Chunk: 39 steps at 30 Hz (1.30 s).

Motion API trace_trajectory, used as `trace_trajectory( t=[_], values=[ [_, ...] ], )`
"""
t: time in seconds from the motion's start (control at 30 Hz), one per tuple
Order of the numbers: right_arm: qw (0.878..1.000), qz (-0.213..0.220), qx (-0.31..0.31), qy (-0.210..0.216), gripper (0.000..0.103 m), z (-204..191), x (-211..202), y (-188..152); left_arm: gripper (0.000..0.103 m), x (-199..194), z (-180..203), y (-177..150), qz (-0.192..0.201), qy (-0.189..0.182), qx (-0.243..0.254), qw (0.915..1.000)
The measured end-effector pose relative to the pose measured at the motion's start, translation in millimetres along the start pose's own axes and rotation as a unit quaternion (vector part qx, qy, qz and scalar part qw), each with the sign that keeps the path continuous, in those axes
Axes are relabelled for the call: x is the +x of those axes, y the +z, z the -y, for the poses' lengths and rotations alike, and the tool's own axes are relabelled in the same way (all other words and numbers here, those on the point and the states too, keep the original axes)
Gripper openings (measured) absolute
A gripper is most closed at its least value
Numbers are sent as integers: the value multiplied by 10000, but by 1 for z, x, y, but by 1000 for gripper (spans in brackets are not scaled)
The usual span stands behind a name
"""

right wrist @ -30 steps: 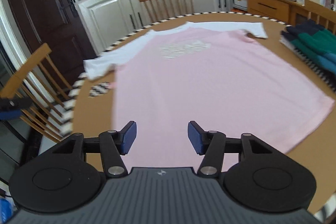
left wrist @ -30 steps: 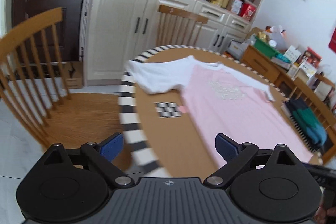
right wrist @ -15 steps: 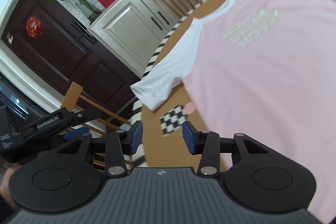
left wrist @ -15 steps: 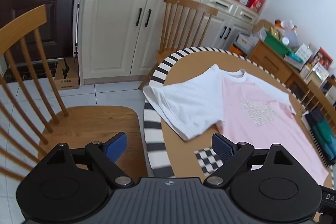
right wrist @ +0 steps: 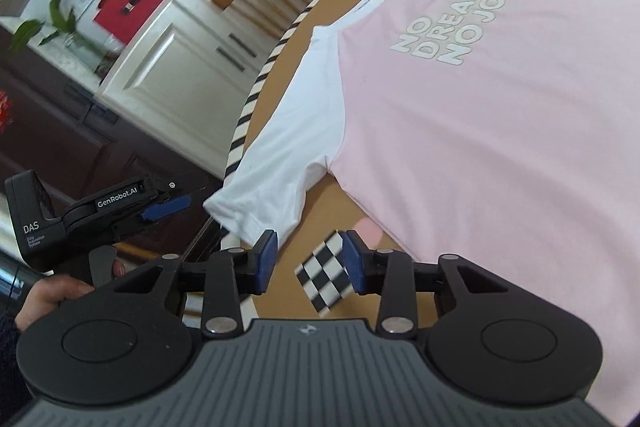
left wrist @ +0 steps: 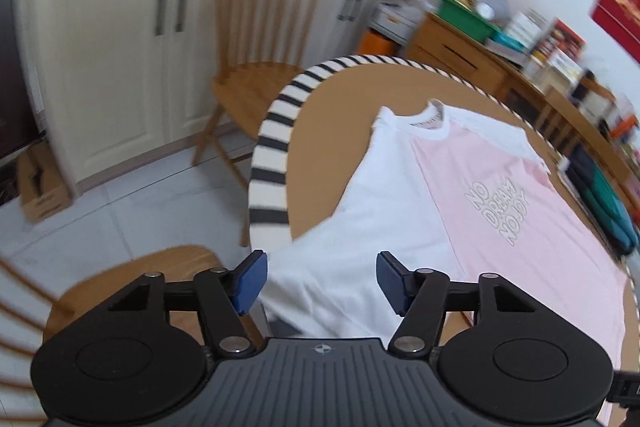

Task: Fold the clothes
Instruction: 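Grasp the white side panel at the hem with the right tool while the left tool grasps it higher up, then fold the white side panel over the pink front with both tools, then open them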

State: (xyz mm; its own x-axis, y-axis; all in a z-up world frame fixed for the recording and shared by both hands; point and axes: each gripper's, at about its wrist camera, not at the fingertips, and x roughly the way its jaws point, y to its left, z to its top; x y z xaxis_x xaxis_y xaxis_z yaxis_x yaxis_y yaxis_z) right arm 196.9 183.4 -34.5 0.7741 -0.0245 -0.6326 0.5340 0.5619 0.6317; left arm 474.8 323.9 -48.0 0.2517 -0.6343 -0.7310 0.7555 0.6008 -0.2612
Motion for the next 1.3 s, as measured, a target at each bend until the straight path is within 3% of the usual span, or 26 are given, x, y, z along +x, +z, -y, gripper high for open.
trace_trajectory(
  t=[0.13, 0.27, 0.47, 0.57, 0.6, 0.63, 0.83, 0.9, 0.97, 1.17, 1.3],
  values=[
    [9976, 400, 399, -405, 39, -22, 21, -15, 53, 31, -25, 30, -407, -658, 690, 9946],
    [9913, 607, 889, -763, 39, -39, 45, -30, 39, 62, -39, 37, -1104, -1270, 1188, 9785],
    [9861, 623, 999, -1169, 39, -62, 76, -44, 36, 74, -47, 28, -1663, -1887, 1481, 9564],
    [9859, 567, 770, -1374, 29, -73, 87, -44, 37, 74, -48, 27, -1834, -2022, 1467, 9508],
    [9858, 481, 748, -1422, 14, -74, 89, -43, 37, 74, -48, 27, -1868, -2049, 1484, 9493],
    [9854, 410, 801, -1445, 5, -73, 90, -43, 37, 74, -48, 27, -1895, -2065, 1471, 9486],
    [9829, 486, 801, -1588, 3, -80, 76, -43, 34, 78, -60, 34, -2101, -2123, 932, 9498],
    [9822, 524, 829, -1600, 3, -82, 69, -42, 10, 82, -61, 37, -2188, -2008, 929, 9504],
    [9820, 578, 881, -1567, 3, -84, 64, -40, 6, 85, -62, 38, -2302, -1966, 849, 9493],
    [9820, 695, 1002, -1444, 3, -88, 54, -34, 3, 89, -69, 45, -2471, -2012, 318, 9474],
    [9817, 824, 1307, -1117, 3, -80, 43, -19, 3, 78, -56, 78, -2150, -2255, 164, 9501]
  ],
)
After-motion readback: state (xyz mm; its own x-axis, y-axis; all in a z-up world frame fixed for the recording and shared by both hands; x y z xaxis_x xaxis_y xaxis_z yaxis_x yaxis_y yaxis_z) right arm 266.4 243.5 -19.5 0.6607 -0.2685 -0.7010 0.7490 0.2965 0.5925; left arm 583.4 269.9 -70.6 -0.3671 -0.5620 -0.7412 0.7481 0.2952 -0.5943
